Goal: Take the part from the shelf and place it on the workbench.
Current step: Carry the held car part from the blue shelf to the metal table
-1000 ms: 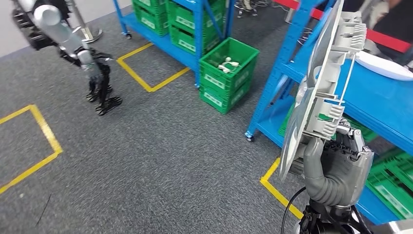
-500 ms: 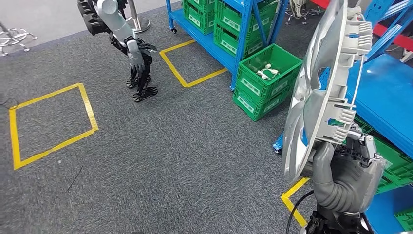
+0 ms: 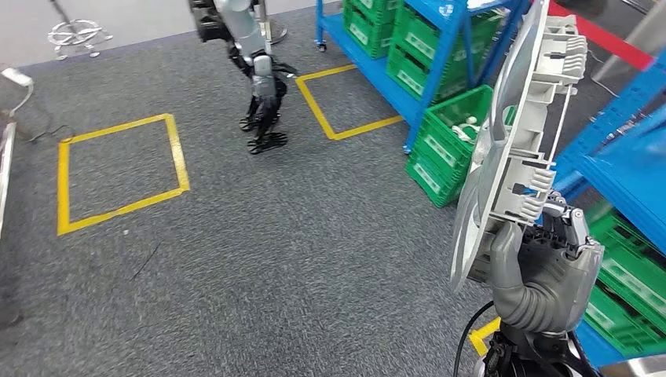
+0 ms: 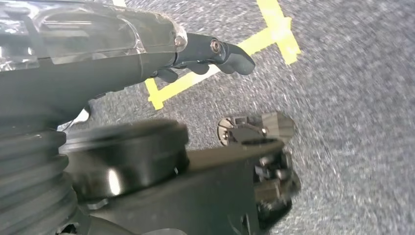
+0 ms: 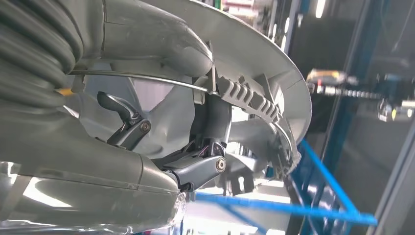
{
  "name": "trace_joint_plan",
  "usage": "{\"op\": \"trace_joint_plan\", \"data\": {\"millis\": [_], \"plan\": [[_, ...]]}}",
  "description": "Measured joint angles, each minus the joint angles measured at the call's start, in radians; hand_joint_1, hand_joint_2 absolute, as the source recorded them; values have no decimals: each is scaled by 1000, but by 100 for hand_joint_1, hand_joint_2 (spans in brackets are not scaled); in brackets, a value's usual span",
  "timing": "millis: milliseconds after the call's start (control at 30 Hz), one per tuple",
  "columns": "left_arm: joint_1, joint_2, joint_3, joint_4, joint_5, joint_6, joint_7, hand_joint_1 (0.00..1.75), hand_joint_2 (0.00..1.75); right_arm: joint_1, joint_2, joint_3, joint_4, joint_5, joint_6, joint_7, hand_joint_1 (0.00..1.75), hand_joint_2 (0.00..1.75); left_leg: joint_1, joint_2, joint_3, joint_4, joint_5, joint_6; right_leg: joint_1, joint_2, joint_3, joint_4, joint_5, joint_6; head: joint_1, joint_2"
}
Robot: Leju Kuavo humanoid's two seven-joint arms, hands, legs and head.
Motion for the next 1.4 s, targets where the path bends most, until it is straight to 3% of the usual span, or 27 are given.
{"op": "trace_joint_plan", "data": {"millis": [67, 133, 167, 200, 267, 333, 400, 433, 467, 500, 533, 600, 667, 700, 767, 833, 900, 967, 1033, 1067, 1133, 1167, 1200, 1233, 1267, 1333, 1400], "plan": [[-1, -1, 0, 0, 0, 0, 0, 0, 175, 1, -1, 0, -1, 0, 0, 0, 175, 175, 2, -27, 2, -4, 5, 12, -3, 50, -35, 89, -57, 3, 9, 0], [-1, -2, 0, 0, 0, 0, 0, 0, 175, 2, -3, 0, -1, 0, -1, 0, 175, 175, -2, -56, 2, -3, 6, 19, -1, 83, -99, 225, -115, 0, 20, 0], [0, -2, 0, 0, 0, 0, 0, 0, 175, 2, -3, 0, -1, 0, -1, 0, 175, 175, -5, -71, 2, -3, 6, 21, 0, 88, -121, 266, -122, -2, 24, 0], [1, -2, 0, 0, 0, 0, 0, 0, 175, 2, -3, 0, 0, 0, -1, 0, 175, 175, -7, -85, 3, -2, 7, 21, 1, 91, -128, 272, -108, -6, 26, 0], [2, -2, 0, 0, 0, 0, 0, 0, 175, 2, -4, 0, 0, 0, -1, 0, 175, 175, -9, -110, 8, -2, 7, 22, 3, 104, -94, 175, -32, -16, 29, 0], [2, -2, 0, 0, 0, 0, 0, 0, 175, 1, -4, 0, 0, 0, -1, 0, 175, 175, -11, -129, 8, 0, 7, 19, 4, 139, -47, 56, 28, -27, 31, 0], [2, -3, 0, 0, 0, -3, 0, 0, 175, 0, -4, 0, 0, 0, -1, 0, 175, 175, -9, -141, -1, 1, 11, 11, 6, 158, -31, 10, 36, -33, 34, 0], [4, -3, 0, 0, 0, -4, 0, 0, 175, -1, -4, 0, 0, 0, -1, 0, 175, 175, -7, -147, -5, 0, 14, 6, 7, 153, -29, 2, 37, -36, 35, 0], [5, -3, 0, 0, 0, -5, 1, 0, 175, -2, -4, 0, 0, 0, 0, 0, 175, 175, -7, -142, -7, 2, 12, 1, 6, 144, -28, -3, 39, -40, 35, 0], [6, -2, 0, 0, 0, -5, 2, 0, 175, -2, -4, 0, 0, 0, 0, 0, 175, 175, -9, -119, -12, 11, 4, -3, 5, 136, -26, -8, 43, -44, 33, 0], [6, -2, 0, 0, 0, -5, 2, 0, 175, -2, -4, 0, 0, 0, 0, 0, 175, 175, -10, -90, -25, 37, -16, -8, 4, 125, -24, -13, 46, -48, 28, 0], [3, -2, 0, 0, 0, -5, 3, 0, 175, -1, -4, 0, 0, 0, 0, 0, 175, 175, -6, -39, -76, 144, -78, -19, 4, 101, -22, -18, 48, -53, 15, 0], [3, -3, 0, 0, 0, -5, 3, 0, 175, -1, -4, 0, 0, 0, -1, 0, 175, 175, 6, -36, -128, 254, -119, -30, 4, 75, -22, -17, 47, -53, 6, 0], [4, -3, 0, 0, 0, -5, 3, 0, 175, -1, -4, 0, 0, 0, -1, 0, 175, 175, 12, -37, -134, 268, -115, -34, 4, 62, -22, -17, 46, -52, 3, 0], [5, -2, 0, 0, 0, -5, 3, 0, 175, -1, -4, 0, 0, 0, -1, 0, 175, 175, 19, -21, -85, 184, -60, -40, 3, 40, -19, -16, 43, -47, -2, 0], [4, -2, 0, 0, 0, -5, 3, 0, 175, -2, -4, 0, 0, 0, -1, 0, 175, 175, 15, 33, -13, 55, -14, -39, 6, 24, -14, -13, 36, -36, -5, 0], [3, -2, 0, 0, 0, -6, 3, 0, 175, -2, -3, 0, 0, 1, -1, 0, 175, 175, 6, 60, 12, 5, -9, -27, 8, 8, -10, -11, 31, -25, -3, 0], [3, -2, 0, 0, 0, -6, 3, 0, 175, -3, -3, 1, 0, 1, -1, 0, 175, 175, 1, 35, 10, 2, -6, -12, 5, -10, -6, -11, 26, -15, 0, 0], [3, -1, 0, 0, 0, -5, 1, 0, 175, -3, -3, 1, 0, 0, -1, 0, 175, 175, 2, 7, 11, -2, -1, 2, -1, 11, -12, 14, 1, -6, 3, 0], [1, -1, 0, 0, 0, -5, -1, 0, 175, -2, -3, 1, 0, 0, -2, 0, 175, 175, 3, -7, 12, -4, 1, 8, -3, 35, -28, 56, -27, -4, 7, 0], [0, -3, 0, 0, 1, -5, -5, 0, 175, 0, -4, 1, 1, -1, -2, 0, 175, 175, 0, -36, 12, -4, 2, 17, -2, 76, -87, 190, -91, -6, 17, 0], [0, -3, 0, 0, 1, -5, -7, 0, 175, 1, -4, 1, 2, -2, -3, 0, 175, 175, -3, -51, 13, -4, 3, 19, -1, 84, -115, 249, -109, -8, 21, 0], [1, -3, 0, 0, 1, -5, -8, 0, 175, 1, -4, 1, 3, -3, -3, 0, 175, 175, -5, -66, 13, -4, 3, 21, -1, 88, -132, 279, -109, -10, 24, 0], [1, -3, 0, 0, 2, -5, -9, 0, 175, 1, -3, 1, 5, -5, -2, 0, 175, 175, -7, -81, 15, -3, 3, 21, -1, 91, -132, 269, -87, -14, 26, 0], [2, -3, 0, 0, 3, -5, -9, 0, 175, 0, -3, 1, 7, -7, -2, 0, 175, 175, -7, -96, 17, -2, 3, 21, 0, 97, -116, 220, -48, -19, 28, 0], [2, -3, 0, 0, 5, -5, -10, 0, 175, -3, -3, 1, 10, -15, -1, -1, 175, 175, -8, -120, 16, 0, 3, 20, -1, 131, -70, 91, 26, -28, 32, 0], [1, -3, 0, 0, 7, -4, -13, 0, 175, -8, -3, 1, 14, -22, 1, -4, 175, 175, -7, -137, 7, 3, 7, 12, -1, 156, -44, 19, 46, -31, 35, 0]]}}
